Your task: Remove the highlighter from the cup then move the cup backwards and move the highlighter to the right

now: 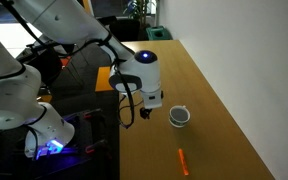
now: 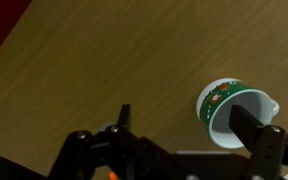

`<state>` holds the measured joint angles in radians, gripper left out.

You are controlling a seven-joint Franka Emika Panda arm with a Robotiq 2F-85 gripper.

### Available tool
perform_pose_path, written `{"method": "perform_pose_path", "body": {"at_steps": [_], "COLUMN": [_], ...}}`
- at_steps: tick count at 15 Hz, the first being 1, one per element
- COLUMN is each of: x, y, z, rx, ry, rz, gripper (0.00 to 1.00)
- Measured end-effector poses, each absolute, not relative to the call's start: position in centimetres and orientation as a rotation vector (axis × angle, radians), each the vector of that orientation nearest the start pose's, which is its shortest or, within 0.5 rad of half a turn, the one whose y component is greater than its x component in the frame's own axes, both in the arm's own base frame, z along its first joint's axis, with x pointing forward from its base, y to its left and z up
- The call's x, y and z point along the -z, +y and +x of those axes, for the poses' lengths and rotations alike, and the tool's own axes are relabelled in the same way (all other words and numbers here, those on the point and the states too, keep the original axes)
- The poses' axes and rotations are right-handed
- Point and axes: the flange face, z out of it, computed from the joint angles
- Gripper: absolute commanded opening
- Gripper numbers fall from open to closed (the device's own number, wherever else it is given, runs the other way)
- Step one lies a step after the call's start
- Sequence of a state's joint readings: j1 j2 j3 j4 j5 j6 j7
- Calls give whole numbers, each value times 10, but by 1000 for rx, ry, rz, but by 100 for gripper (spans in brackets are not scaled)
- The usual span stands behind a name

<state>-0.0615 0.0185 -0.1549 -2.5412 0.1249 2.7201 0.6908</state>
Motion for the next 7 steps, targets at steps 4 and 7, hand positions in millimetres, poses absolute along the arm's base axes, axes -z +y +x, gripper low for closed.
{"method": "perform_pose_path", "body": {"at_steps": [4, 7], "x": [-296, -304], "y": [-76, -62], "z": [454, 450], "rx": [171, 166], "ry": [1266, 1144], "rz": [-2768, -2826], "gripper": [100, 100]}}
